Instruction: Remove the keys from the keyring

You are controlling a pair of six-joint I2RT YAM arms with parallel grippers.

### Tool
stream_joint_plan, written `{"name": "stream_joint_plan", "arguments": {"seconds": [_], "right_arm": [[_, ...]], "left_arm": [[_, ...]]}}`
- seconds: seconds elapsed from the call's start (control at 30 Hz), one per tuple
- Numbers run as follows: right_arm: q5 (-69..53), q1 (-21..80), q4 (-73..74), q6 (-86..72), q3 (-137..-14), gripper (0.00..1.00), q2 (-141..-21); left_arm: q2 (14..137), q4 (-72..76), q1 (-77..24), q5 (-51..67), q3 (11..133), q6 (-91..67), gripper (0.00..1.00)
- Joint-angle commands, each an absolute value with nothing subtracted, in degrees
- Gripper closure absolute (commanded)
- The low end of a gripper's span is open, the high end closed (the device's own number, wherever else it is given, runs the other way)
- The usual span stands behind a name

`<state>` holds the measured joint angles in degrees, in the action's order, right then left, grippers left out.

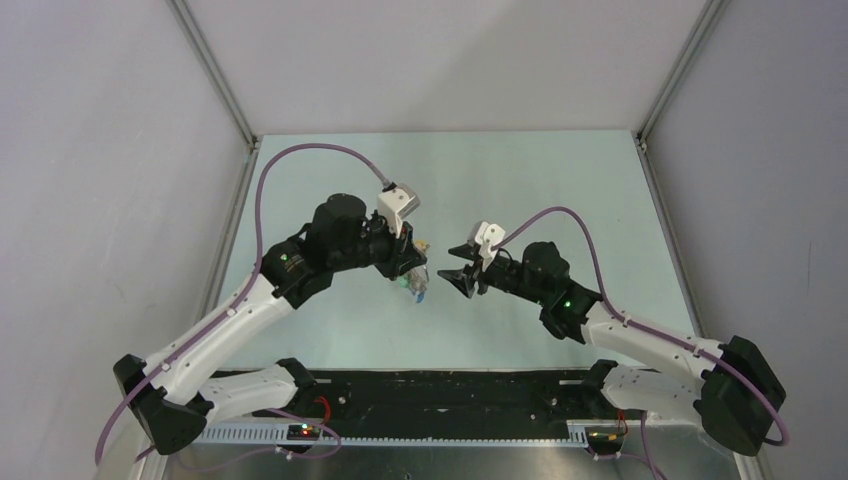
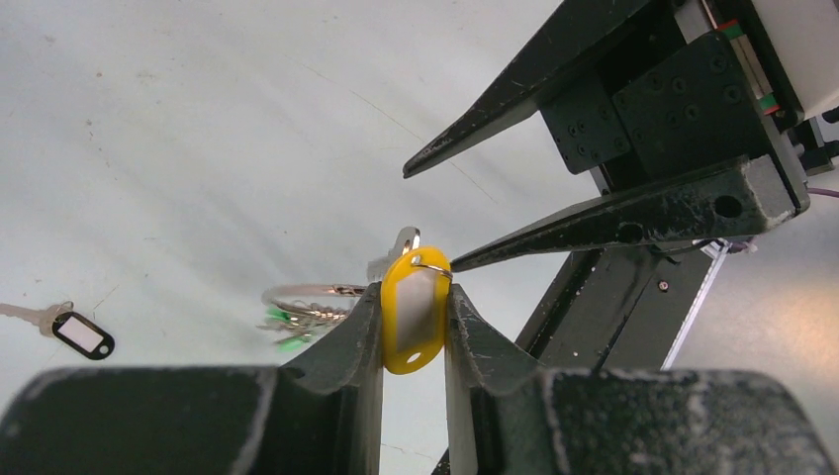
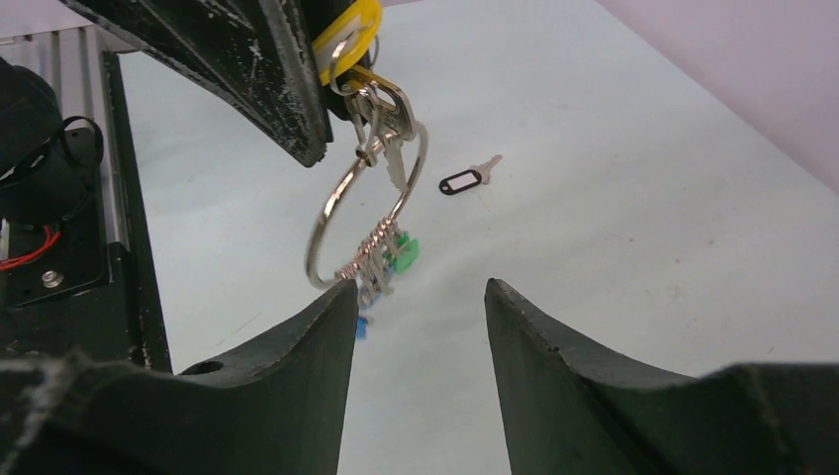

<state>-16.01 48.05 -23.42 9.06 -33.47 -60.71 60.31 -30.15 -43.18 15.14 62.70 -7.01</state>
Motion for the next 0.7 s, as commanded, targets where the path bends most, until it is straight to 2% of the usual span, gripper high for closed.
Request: {"name": "stream_joint_plan", "arguments": {"seconds": [0.0,0.07,0.1,0.13,0.17,0.27,0.37,0.43,0.47,0.5,0.53,0.6,0.67], "right_arm": [[-19.40,48.49,-23.65,9.89,-35.68,0.44,-59.45],[-21.66,48.57,-24.73,9.89,-35.68,0.32,-59.96],[-23.74,48.64,-25.69,10.05,-35.68,0.16,-60.34],[-24.53,48.66,-26.25,10.12,-35.68,0.05,-60.62],[-25.36,48.77,-27.46,10.07,-35.68,0.03,-61.21],[-25.59,48.94,-28.96,9.96,-36.78,0.09,-63.81],[-25.27,49.00,-29.07,8.95,-38.42,0.10,-65.82],[-23.82,48.89,-28.97,8.29,-39.54,0.22,-67.16],[-22.39,48.94,-28.81,8.06,-40.34,0.51,-68.05],[-21.39,48.95,-28.05,7.42,-40.74,0.69,-68.35],[-19.92,48.95,-27.34,7.01,-41.34,0.93,-68.66],[-19.41,48.86,-25.84,6.83,-41.54,1.00,-68.16],[-19.19,48.81,-23.32,7.58,-41.57,1.00,-67.10]], "left_arm": [[59.55,-27.55,-43.33,15.53,66.03,-6.24,1.00],[59.57,-27.51,-43.35,16.09,66.15,-6.24,1.00],[59.54,-27.51,-43.34,16.13,66.17,-6.24,1.00],[59.51,-27.51,-43.33,16.18,66.22,-6.20,1.00],[59.46,-27.51,-43.33,16.22,66.25,-6.22,1.00],[59.14,-27.47,-43.37,16.50,66.41,-6.31,1.00],[58.95,-27.49,-43.39,16.37,66.47,-6.33,1.00],[58.84,-27.49,-43.34,16.21,66.52,-6.53,1.00],[58.86,-27.44,-43.40,16.36,66.53,-6.69,1.00],[58.75,-27.47,-43.36,16.37,66.53,-6.70,1.00],[58.73,-27.50,-43.34,16.23,66.49,-6.65,1.00],[58.45,-27.44,-43.41,15.15,66.20,-6.52,1.00],[58.29,-27.50,-43.14,13.52,65.73,-6.73,1.00]]}}
